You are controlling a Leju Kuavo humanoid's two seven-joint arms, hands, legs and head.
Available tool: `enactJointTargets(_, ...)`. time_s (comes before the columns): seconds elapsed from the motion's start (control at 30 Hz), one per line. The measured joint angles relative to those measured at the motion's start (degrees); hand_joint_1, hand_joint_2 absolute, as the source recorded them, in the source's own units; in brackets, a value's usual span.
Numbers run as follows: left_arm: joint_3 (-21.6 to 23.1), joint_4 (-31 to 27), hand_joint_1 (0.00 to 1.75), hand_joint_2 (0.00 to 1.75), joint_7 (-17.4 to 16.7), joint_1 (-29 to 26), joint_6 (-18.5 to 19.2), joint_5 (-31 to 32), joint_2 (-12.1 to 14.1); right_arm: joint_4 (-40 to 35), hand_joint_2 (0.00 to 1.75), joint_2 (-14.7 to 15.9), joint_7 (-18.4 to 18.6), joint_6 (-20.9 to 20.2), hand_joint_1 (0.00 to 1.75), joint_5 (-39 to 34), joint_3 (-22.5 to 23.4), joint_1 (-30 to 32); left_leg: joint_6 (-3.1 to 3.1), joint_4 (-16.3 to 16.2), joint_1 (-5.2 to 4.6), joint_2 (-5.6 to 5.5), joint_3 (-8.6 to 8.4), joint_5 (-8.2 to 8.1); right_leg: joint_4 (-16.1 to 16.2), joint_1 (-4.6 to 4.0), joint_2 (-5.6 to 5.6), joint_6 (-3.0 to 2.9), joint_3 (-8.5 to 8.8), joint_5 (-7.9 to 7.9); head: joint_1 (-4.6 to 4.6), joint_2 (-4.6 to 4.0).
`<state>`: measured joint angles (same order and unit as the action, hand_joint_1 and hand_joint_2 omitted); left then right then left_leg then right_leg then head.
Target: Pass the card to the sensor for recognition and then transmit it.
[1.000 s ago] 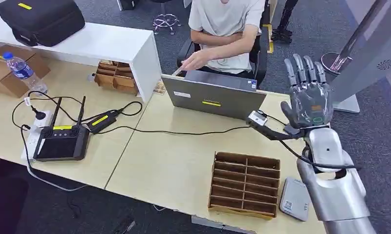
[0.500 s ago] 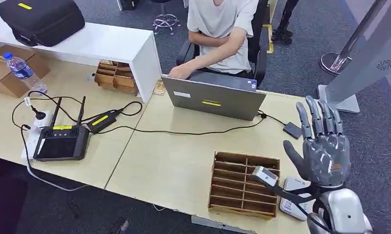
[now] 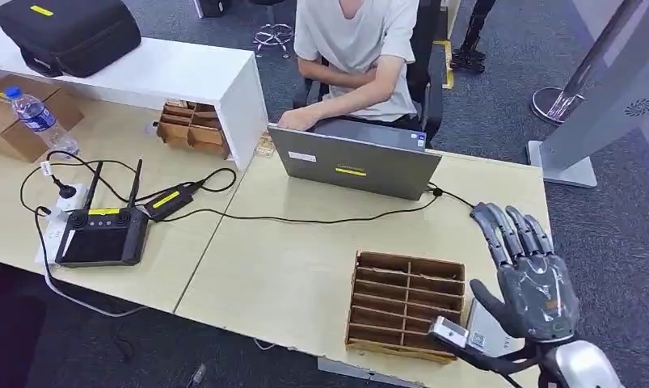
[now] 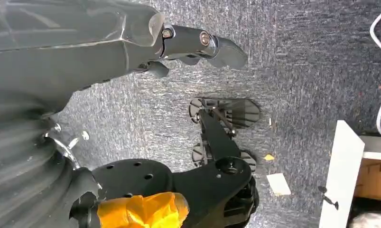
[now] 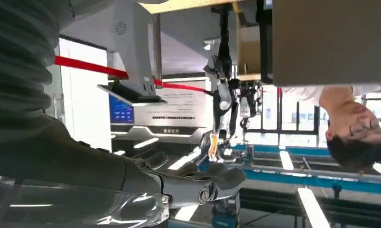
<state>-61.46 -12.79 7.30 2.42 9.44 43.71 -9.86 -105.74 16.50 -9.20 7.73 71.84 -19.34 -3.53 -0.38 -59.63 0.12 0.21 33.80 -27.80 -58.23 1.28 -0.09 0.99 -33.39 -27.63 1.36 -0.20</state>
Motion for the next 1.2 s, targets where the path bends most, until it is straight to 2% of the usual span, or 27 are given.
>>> enactJointTargets(0.27,0.0,0.0,0.00,1.75,0.2,0.0,0.1,0.1,0.0,1.8,1.75,2.7,0.2,-2.6,0.00,-2.2,-1.4,-0.7,0.00,0.0,0.00,0.00,0.00,0.00,0.0,0.00,0.00,0.00,-0.01,0.00,0.00,0.00)
enactJointTargets(0.67,-1.5,0.0,0.00,1.75,0.2,0.1,0.0,0.3,0.2,4.9,1.75,5.0,0.7,-6.2,0.00,-5.8,-6.9,-3.0,0.00,0.0,0.00,0.00,0.00,0.00,0.0,0.00,0.00,0.00,0.00,0.00,0.00,0.00)
enactJointTargets(1.2,-2.0,0.0,0.00,1.75,0.1,0.5,0.1,1.1,0.2,8.0,1.75,4.7,1.0,-6.1,0.00,-6.0,-13.7,-4.1,0.00,0.0,0.00,0.00,0.00,0.00,0.0,0.00,0.00,0.00,0.01,0.00,0.00,0.00)
